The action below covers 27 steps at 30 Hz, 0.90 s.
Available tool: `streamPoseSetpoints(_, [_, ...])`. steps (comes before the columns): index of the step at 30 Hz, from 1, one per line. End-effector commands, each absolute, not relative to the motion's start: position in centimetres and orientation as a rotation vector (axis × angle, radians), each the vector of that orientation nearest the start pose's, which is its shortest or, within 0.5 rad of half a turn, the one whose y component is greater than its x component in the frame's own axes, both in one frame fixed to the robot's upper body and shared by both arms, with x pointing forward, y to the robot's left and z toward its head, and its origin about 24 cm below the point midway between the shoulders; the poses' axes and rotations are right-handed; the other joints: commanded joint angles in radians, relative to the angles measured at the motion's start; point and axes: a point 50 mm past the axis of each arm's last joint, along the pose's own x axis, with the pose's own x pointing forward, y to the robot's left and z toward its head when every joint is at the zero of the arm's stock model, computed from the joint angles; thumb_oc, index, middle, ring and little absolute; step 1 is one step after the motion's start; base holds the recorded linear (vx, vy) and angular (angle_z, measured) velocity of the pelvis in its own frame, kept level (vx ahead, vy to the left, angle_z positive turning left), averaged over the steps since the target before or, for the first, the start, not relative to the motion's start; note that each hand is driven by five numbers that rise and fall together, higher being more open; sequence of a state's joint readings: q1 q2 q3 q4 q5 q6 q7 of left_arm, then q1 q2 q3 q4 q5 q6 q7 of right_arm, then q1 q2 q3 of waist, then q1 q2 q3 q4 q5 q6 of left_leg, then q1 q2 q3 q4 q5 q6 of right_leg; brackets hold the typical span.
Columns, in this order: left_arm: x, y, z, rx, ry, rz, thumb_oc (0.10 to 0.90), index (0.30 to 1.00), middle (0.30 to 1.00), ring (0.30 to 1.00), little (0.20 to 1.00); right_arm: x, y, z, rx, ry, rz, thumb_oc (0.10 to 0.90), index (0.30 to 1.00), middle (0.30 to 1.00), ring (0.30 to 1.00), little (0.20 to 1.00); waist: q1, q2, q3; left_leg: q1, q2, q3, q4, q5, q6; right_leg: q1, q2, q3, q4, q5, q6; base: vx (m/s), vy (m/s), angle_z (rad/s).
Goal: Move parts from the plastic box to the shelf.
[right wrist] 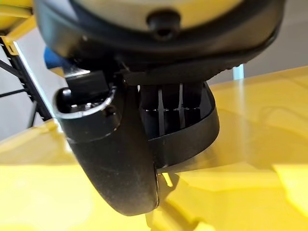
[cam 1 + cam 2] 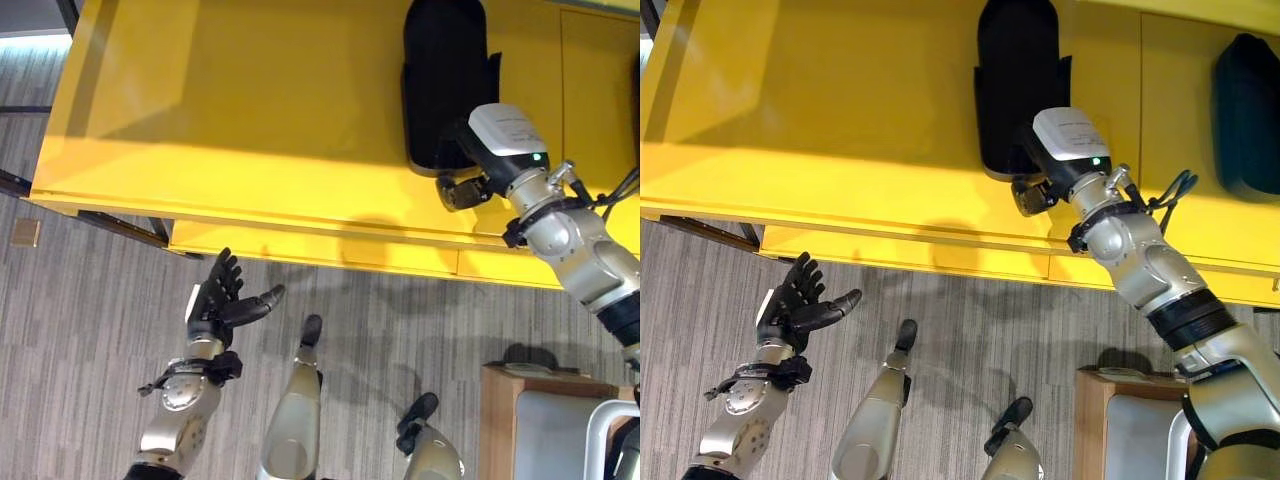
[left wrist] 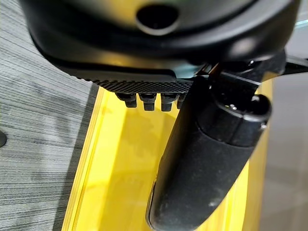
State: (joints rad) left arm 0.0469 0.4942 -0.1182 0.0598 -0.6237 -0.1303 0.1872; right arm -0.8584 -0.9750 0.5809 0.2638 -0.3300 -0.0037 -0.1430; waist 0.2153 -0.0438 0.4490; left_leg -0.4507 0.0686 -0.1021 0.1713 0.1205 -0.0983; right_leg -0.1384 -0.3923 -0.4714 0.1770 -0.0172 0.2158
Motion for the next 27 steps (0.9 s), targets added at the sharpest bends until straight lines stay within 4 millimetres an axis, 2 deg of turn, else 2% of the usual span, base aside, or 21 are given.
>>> streamPoseSetpoints(1, [24.1, 23.5, 7.8, -0.124, -0.157, 0.114, 0.9, 1.0, 1.0, 1.0, 1.0, 33.7, -19.8, 29.3, -1.39, -0.745, -0.094, 0.4, 0.3, 0.3, 0.3, 0.3, 0.003, -0.011, -0.051, 0.031, 0.031, 0.067, 0.023, -0.063, 0.039, 0.024, 0.025, 0.048, 0.126, -0.068, -0.074, 0.0, 0.0, 0.0])
streamPoseSetpoints(10, [24.2, 23.6, 7.9, -0.125, -0.163, 0.118, 0.9, 1.0, 1.0, 1.0, 1.0, 34.0, -19.9, 27.9, -1.372, -0.702, -0.069, 0.4, 0.3, 0.3, 0.3, 0.3, -0.004, -0.007, -0.047, 0.032, 0.032, 0.073, 0.032, -0.068, 0.038, 0.023, 0.025, 0.053, 0.131, -0.077, -0.077, -0.01, -0.004, -0.04])
streamPoseSetpoints(14, [24.3, 23.6, 7.9, -0.126, -0.165, 0.121, 0.9, 1.0, 1.0, 1.0, 1.0, 34.3, -20.1, 28.1, -1.363, -0.696, -0.092, 0.4, 0.3, 0.3, 0.3, 0.3, -0.005, -0.008, -0.044, 0.035, 0.034, 0.074, 0.026, -0.064, 0.036, 0.022, 0.027, 0.055, 0.126, -0.075, -0.077, -0.03, 0.01, -0.01])
streamPoseSetpoints(15, [24.3, 23.6, 8.0, -0.126, -0.168, 0.119, 0.9, 1.0, 1.0, 1.0, 1.0, 34.3, -20.2, 28.2, -1.364, -0.696, -0.099, 0.4, 0.3, 0.3, 0.3, 0.3, -0.004, -0.004, -0.042, 0.025, 0.032, 0.078, 0.023, -0.042, 0.046, 0.015, 0.025, 0.043, 0.12, -0.053, -0.084, -0.09, 0.038, -0.03])
streamPoseSetpoints(17, [24.3, 23.6, 8.0, -0.127, -0.169, 0.12, 0.9, 1.0, 1.0, 1.0, 1.0, 34.4, -20.2, 28.3, -1.364, -0.697, -0.105, 0.4, 0.3, 0.3, 0.3, 0.3, -0.003, -0.004, -0.041, 0.026, 0.033, 0.078, 0.02, -0.04, 0.046, 0.014, 0.025, 0.043, 0.12, -0.053, -0.084, -0.01, -0.005, -0.02])
streamPoseSetpoints(18, [24.3, 23.6, 8.0, -0.128, -0.17, 0.125, 0.9, 1.0, 1.0, 1.0, 1.0, 34.4, -20.1, 28.4, -1.367, -0.701, -0.106, 0.4, 0.3, 0.3, 0.3, 0.3, -0.004, -0.008, -0.042, 0.036, 0.036, 0.073, 0.022, -0.061, 0.036, 0.02, 0.029, 0.054, 0.126, -0.075, -0.077, 0.05, -0.045, 0.0])
streamPoseSetpoints(23, [24.4, 23.8, 8.2, -0.126, -0.181, 0.132, 0.9, 1.0, 1.0, 1.0, 1.0, 34.5, -20.0, 28.5, -1.377, -0.702, -0.111, 0.4, 0.3, 0.3, 0.3, 0.3, -0.004, -0.009, -0.04, 0.037, 0.038, 0.074, 0.016, -0.058, 0.037, 0.018, 0.031, 0.054, 0.122, -0.073, -0.076, 0.0, -0.002, 0.0])
streamPoseSetpoints(24, [24.4, 23.8, 8.3, -0.125, -0.185, 0.131, 0.9, 1.0, 1.0, 1.0, 1.0, 34.5, -20.0, 28.6, -1.377, -0.705, -0.116, 0.4, 0.3, 0.3, 0.3, 0.3, -0.002, -0.005, -0.037, 0.028, 0.037, 0.08, 0.015, -0.038, 0.046, 0.012, 0.029, 0.043, 0.118, -0.054, -0.084, -0.07, 0.034, 0.0])
streamPoseSetpoints(26, [24.4, 23.8, 8.2, -0.127, -0.184, 0.134, 0.9, 1.0, 1.0, 1.0, 1.0, 34.6, -20.0, 28.7, -1.375, -0.707, -0.121, 0.4, 0.3, 0.3, 0.3, 0.3, -0.004, -0.009, -0.04, 0.038, 0.037, 0.074, 0.015, -0.058, 0.038, 0.019, 0.031, 0.054, 0.12, -0.07, -0.075, 0.0, 0.0, 0.0])
streamPoseSetpoints(27, [24.4, 23.7, 8.3, -0.129, -0.187, 0.132, 0.9, 1.0, 1.0, 1.0, 1.0, 34.6, -20.1, 28.7, -1.371, -0.705, -0.13, 0.4, 0.3, 0.3, 0.3, 0.3, -0.002, -0.005, -0.037, 0.029, 0.035, 0.079, 0.013, -0.038, 0.047, 0.013, 0.028, 0.043, 0.117, -0.052, -0.083, 0.0, 0.0, 0.0])
